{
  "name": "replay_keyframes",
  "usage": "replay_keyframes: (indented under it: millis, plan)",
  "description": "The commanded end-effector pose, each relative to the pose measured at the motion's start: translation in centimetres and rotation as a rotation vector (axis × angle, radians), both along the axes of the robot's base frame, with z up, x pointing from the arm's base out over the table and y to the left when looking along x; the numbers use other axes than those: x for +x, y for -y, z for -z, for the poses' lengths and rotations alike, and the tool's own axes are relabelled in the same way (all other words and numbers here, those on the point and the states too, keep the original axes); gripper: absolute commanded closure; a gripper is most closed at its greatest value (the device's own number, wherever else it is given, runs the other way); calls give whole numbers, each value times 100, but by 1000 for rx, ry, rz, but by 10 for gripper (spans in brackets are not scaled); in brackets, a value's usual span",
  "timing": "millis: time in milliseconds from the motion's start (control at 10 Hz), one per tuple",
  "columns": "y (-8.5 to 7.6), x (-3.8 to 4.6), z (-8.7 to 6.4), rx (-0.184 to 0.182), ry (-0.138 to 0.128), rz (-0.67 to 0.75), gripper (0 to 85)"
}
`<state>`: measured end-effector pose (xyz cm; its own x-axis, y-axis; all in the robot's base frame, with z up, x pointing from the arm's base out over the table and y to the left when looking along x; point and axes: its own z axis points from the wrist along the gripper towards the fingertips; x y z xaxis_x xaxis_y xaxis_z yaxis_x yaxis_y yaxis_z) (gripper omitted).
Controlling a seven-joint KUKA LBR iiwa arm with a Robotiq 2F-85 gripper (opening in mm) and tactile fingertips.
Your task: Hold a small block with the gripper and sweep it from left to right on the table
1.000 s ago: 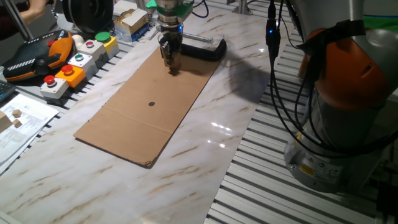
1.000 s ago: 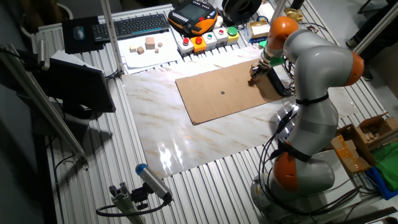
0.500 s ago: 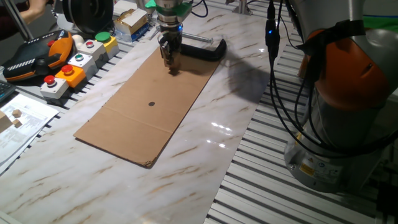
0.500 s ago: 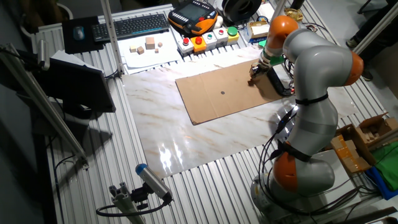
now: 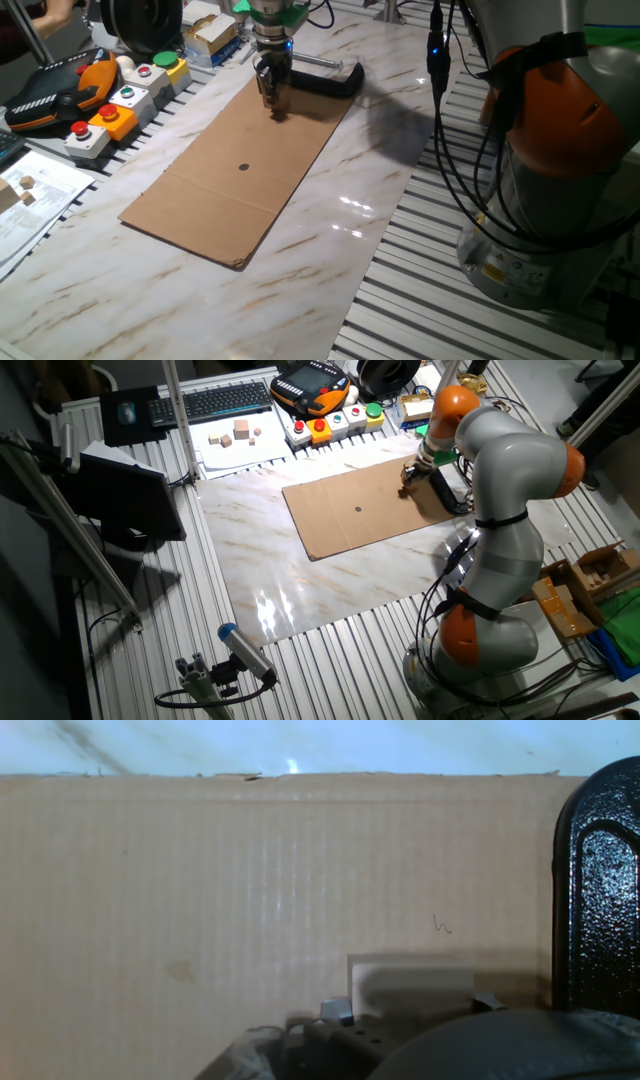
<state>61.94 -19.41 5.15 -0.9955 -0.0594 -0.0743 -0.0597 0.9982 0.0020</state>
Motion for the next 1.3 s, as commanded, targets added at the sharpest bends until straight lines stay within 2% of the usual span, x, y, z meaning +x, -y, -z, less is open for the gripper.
replay_keyframes:
  millis: [0,1200]
  plan:
    - [-3,3,1,0,0,0,843]
    - [-98,38,16,3,-5,-4,843]
